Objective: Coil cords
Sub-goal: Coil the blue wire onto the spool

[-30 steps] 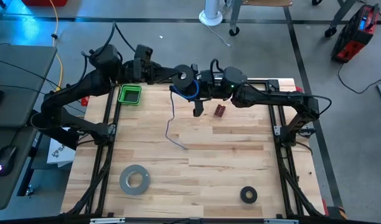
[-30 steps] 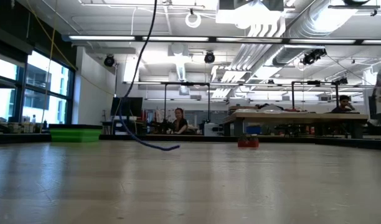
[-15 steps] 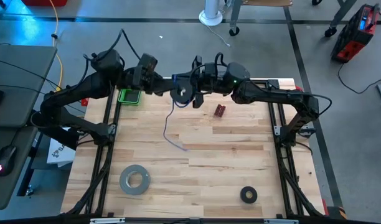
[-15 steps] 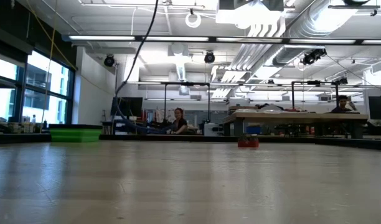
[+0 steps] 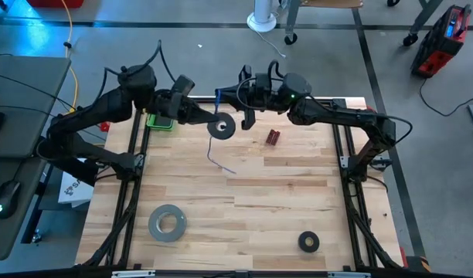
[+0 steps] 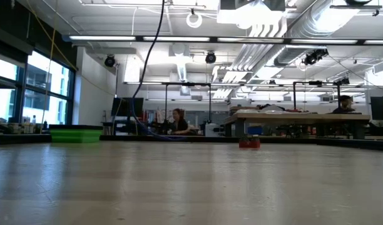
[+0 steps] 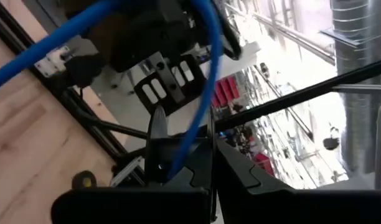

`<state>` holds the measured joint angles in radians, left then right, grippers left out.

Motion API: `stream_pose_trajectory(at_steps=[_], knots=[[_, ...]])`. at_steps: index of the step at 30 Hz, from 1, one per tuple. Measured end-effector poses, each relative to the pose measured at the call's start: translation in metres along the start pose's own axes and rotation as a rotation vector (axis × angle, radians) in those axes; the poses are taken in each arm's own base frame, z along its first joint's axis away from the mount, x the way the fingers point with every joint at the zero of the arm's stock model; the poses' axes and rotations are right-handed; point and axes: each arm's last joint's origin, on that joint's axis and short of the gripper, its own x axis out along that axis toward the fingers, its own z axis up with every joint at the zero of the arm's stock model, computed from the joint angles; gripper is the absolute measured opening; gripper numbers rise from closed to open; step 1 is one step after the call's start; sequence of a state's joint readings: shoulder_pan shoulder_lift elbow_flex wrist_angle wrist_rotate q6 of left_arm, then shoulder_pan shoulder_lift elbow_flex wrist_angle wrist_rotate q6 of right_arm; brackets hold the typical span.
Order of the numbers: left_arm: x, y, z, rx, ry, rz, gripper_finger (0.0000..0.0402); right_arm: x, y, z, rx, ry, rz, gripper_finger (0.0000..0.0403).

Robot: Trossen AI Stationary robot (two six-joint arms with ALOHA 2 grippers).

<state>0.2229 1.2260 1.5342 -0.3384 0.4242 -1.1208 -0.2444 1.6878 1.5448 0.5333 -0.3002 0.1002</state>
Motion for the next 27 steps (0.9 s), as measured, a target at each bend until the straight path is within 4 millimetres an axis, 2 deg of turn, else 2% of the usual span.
stream_pose_trajectory(at_steps=[11, 19, 27], knots=[[-0.042, 0.000, 0.002, 0.094, -0.092, 0.146, 0.0000, -0.008, -0.023, 0.002, 0.033, 0.010, -0.010, 0.0000], [-0.067, -0.008, 0.007, 0.325, -0.281, 0.229, 0.0000, -0.008, -0.025, -0.001, 0.047, 0.043, -0.018, 0.0000], [-0.080, -0.014, 0.006, 0.545, -0.350, 0.300, 0.0000, -0.009, -0.025, -0.005, 0.091, 0.084, -0.022, 0.0000]])
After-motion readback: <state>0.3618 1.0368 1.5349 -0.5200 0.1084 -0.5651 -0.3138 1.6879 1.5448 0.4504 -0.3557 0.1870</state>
